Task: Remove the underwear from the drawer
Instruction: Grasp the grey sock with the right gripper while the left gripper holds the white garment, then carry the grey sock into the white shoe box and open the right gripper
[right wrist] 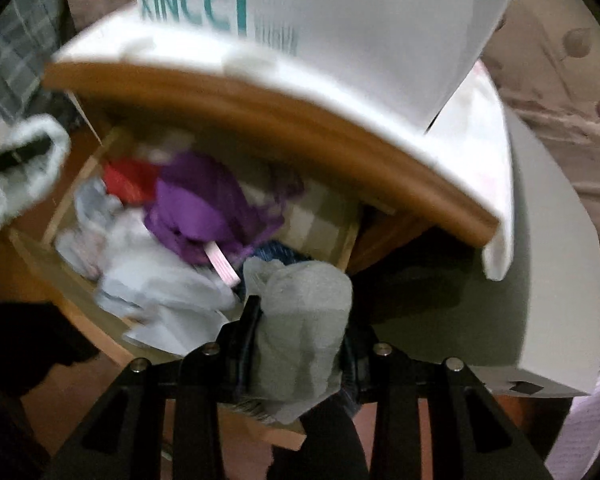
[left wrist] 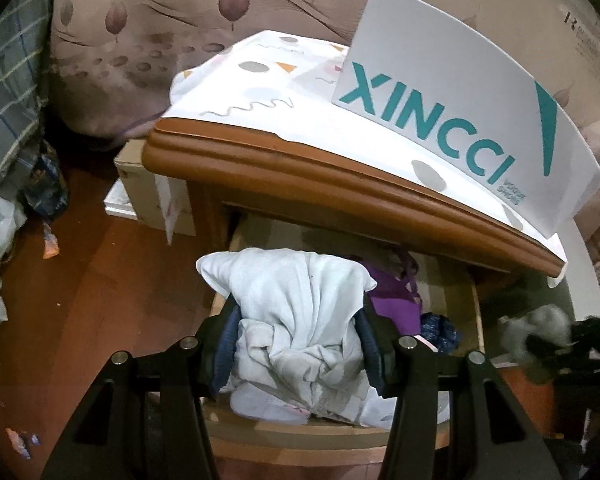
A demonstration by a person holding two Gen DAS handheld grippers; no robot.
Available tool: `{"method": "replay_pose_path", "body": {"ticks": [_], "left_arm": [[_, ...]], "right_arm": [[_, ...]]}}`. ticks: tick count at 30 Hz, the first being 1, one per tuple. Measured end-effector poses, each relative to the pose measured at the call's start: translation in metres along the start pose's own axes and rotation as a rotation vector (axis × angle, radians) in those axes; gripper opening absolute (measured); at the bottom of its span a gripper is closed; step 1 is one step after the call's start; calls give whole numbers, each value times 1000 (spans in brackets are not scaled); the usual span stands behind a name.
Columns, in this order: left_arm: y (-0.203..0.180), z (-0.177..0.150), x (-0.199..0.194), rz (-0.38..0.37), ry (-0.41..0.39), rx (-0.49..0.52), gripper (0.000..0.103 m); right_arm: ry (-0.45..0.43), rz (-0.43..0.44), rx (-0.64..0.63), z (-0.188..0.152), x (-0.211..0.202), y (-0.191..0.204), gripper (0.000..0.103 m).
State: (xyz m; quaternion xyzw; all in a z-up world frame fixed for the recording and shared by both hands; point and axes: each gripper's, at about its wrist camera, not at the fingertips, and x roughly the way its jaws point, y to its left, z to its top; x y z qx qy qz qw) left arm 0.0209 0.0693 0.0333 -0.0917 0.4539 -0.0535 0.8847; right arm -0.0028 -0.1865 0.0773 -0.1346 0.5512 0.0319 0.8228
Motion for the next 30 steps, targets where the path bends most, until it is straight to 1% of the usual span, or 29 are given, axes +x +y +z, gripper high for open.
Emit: {"method": "replay_pose_path", "body": {"ticks": [2, 3, 6, 9, 12, 15, 17, 19, 22, 24, 26, 30], "left_arm": [[2, 0, 0, 13, -3, -2, 49], [2, 0, 0, 14, -3, -3, 49], [3, 1, -2, 35, -18, 1, 49], [1, 1, -5, 70, -36, 17, 49], [2, 1, -5, 76, -38, 18, 49], [2, 2, -4, 88, -39, 21, 49], [1, 2, -2, 102, -40, 27, 49], [2, 2, -2, 111, -40, 28, 49], [5, 2, -4, 104, -44, 23, 49], [8, 2, -5, 109, -47, 17, 49], [10, 3, -4, 108, -42, 7, 49], [12, 3, -5, 97, -40, -2, 49]], "right_arm": [[-44, 8, 20, 2, -21, 1, 35], [-64, 5, 23, 4, -41, 2, 35], [-137, -1, 38, 15, -70, -1, 35], [-220, 2, 73, 32, -102, -9, 35], [-312, -11, 95, 52, -133, -19, 35], [-380, -12, 131, 73, -156, -30, 35], [-412, -35, 135, 89, -165, -35, 35], [-421, -57, 138, 108, -165, -39, 35], [-420, -55, 169, 132, -156, -46, 35], [-430, -76, 175, 145, -153, -49, 35], [-411, -89, 162, 158, -142, -48, 35], [-372, -101, 174, 175, -120, -50, 35]]}}
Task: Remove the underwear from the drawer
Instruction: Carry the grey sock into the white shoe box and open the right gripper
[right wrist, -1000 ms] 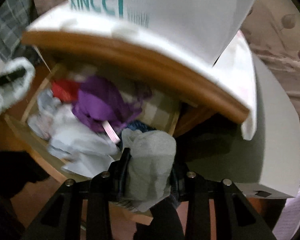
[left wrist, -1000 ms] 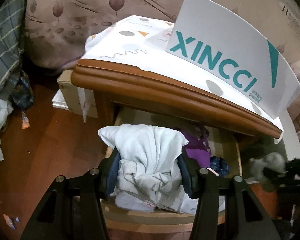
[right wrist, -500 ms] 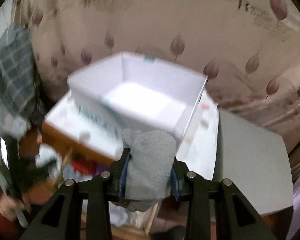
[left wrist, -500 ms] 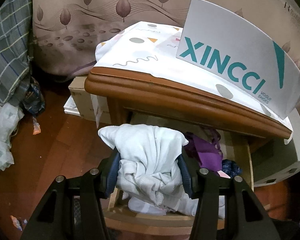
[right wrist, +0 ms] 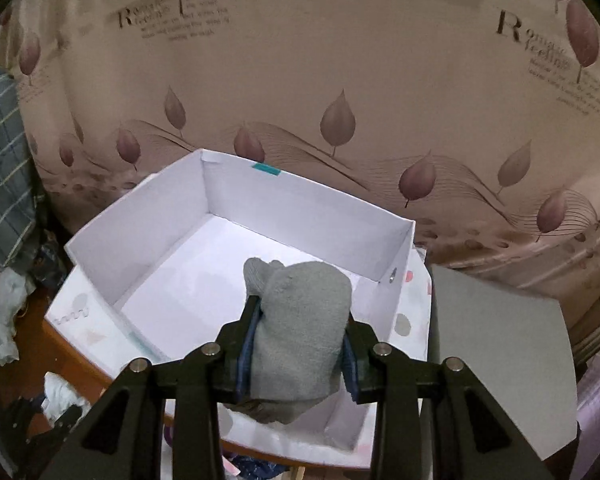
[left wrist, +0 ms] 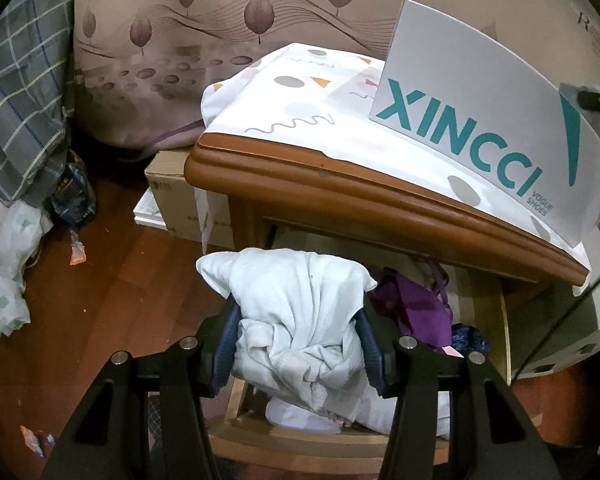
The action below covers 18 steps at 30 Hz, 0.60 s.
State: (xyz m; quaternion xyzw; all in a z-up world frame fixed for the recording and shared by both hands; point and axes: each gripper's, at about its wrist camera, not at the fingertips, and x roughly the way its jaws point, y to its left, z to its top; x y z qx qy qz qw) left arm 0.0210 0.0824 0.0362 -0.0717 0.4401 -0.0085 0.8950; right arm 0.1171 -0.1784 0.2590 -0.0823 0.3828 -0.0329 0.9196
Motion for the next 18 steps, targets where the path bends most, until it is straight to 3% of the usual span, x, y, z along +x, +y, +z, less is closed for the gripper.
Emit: {"method": "replay_pose_path", "body": {"ticks": [9, 18], "left_arm": [[2, 2, 1, -11, 6, -9, 49], [-3, 1, 5, -8, 12, 5, 49]], "right_arm": [[91, -38, 6, -4, 45, -3, 35], [105, -42, 7, -13, 54, -5, 39]]}}
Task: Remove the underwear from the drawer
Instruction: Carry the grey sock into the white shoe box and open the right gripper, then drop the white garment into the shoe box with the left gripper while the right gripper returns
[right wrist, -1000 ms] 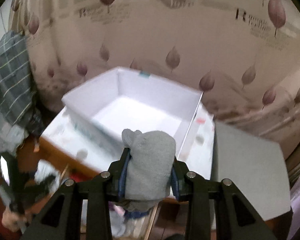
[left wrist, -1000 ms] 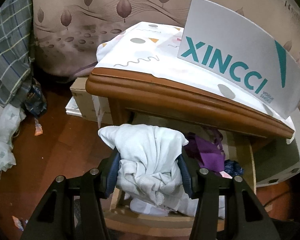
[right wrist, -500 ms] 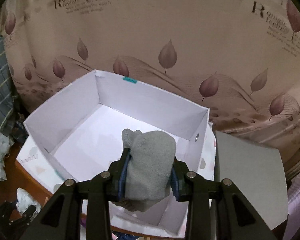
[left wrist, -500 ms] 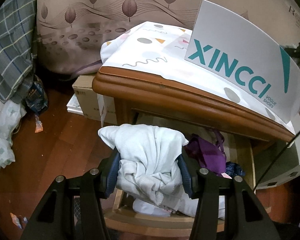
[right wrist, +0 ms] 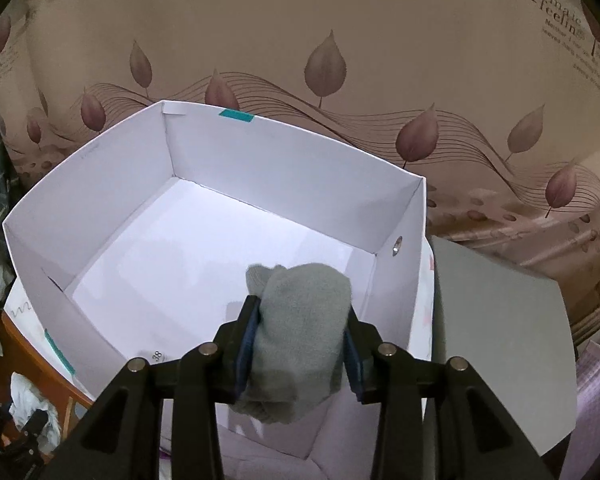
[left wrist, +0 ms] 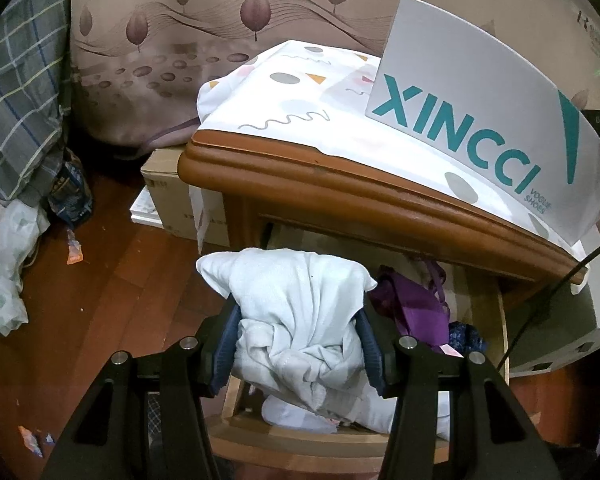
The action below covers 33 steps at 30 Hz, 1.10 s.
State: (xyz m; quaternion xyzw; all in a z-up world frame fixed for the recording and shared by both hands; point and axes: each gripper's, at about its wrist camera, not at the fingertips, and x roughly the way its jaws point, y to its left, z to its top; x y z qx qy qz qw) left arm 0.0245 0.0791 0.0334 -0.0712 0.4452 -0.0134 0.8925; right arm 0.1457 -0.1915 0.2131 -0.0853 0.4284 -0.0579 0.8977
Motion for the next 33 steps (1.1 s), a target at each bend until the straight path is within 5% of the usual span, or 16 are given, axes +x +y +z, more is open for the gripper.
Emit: {"method": "replay_pose_path", "body": {"ticks": [11, 18, 23, 25, 33], "left_arm": [[-1, -1, 3, -7, 13, 6, 49], [-4, -1, 3, -5, 9, 16, 49], [-6, -2, 3, 0, 5, 21, 49], [-6, -2, 3, 2, -1, 24, 49], [-8, -3, 4, 15, -1, 39, 49]], "right_arm": [[-61, -7, -7, 0, -14, 0, 43], [-156, 27, -8, -15, -49, 3, 55], [-234, 59, 0, -42, -78, 0, 56], [-263, 76, 16, -56, -87, -3, 65], [-361, 68, 36, -135, -100, -2, 75]]}}
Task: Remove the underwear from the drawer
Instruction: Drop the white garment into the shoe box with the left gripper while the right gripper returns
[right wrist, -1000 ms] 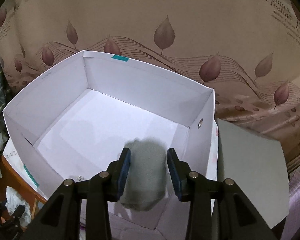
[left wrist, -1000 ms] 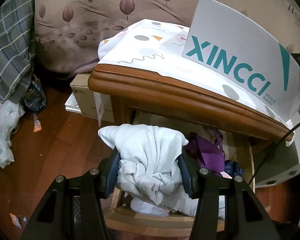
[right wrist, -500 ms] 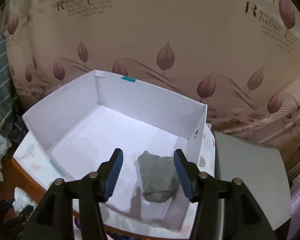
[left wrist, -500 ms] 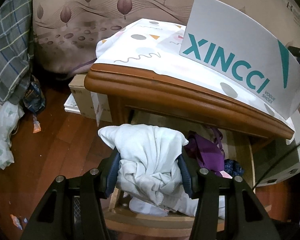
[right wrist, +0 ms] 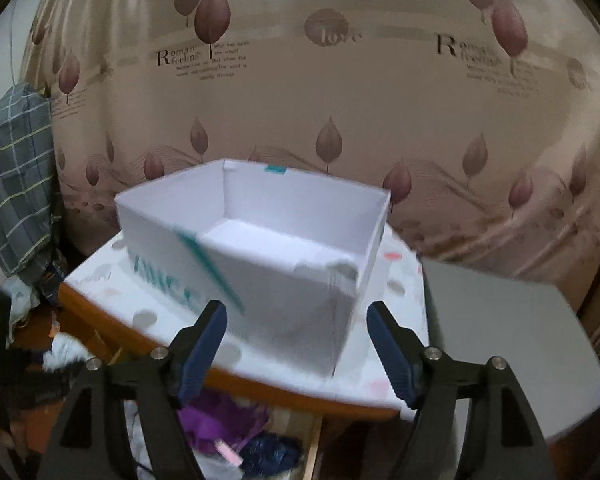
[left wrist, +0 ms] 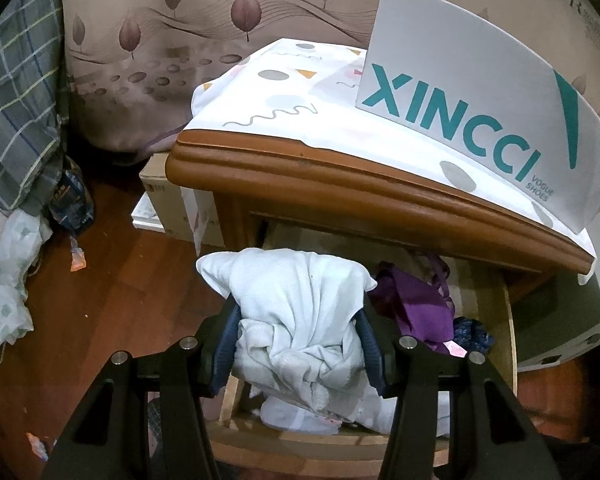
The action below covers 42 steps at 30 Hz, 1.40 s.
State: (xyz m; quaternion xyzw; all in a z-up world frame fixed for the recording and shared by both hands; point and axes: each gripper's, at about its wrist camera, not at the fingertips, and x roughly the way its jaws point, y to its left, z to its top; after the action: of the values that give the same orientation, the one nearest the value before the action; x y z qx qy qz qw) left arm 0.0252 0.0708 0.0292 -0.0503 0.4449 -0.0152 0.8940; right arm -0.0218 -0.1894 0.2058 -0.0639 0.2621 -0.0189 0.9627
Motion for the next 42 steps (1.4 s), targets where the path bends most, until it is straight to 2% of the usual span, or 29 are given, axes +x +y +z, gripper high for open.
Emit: {"method": "replay_pose_path", "body": {"ticks": [4, 11, 16, 18, 23, 25, 31, 33, 36, 42], "left_arm": [[-1, -1, 0, 6, 2, 5, 49], [-3, -6, 3, 18, 11, 26, 49], [-8, -8, 6, 42, 8, 39, 49], [-11, -11, 7, 59, 10, 51, 49], [-16, -13, 5, 71, 3, 58, 49], [-18, -14, 2, 84, -8, 65, 49], [-18, -10, -19, 109, -40, 62, 49], [-15, -5, -34, 108, -55, 70, 49], [-12, 9, -55, 102, -72, 70, 49], [-20, 65, -107, 71, -140, 133, 49]], "right_arm": [[44, -2, 30, -37, 6, -5, 75], [175, -4, 67, -89, 42, -13, 75], [234, -64, 122, -120, 61, -18, 76], [286, -74, 156, -130, 70, -23, 79], [377, -109, 251, -145, 84, -36, 80], [401, -119, 305, -150, 86, -42, 80], [457, -125, 344, -156, 93, -49, 80], [478, -153, 365, -159, 94, -55, 81], [518, -137, 410, -165, 98, -61, 81], [580, -126, 442, -174, 101, -65, 81]]}}
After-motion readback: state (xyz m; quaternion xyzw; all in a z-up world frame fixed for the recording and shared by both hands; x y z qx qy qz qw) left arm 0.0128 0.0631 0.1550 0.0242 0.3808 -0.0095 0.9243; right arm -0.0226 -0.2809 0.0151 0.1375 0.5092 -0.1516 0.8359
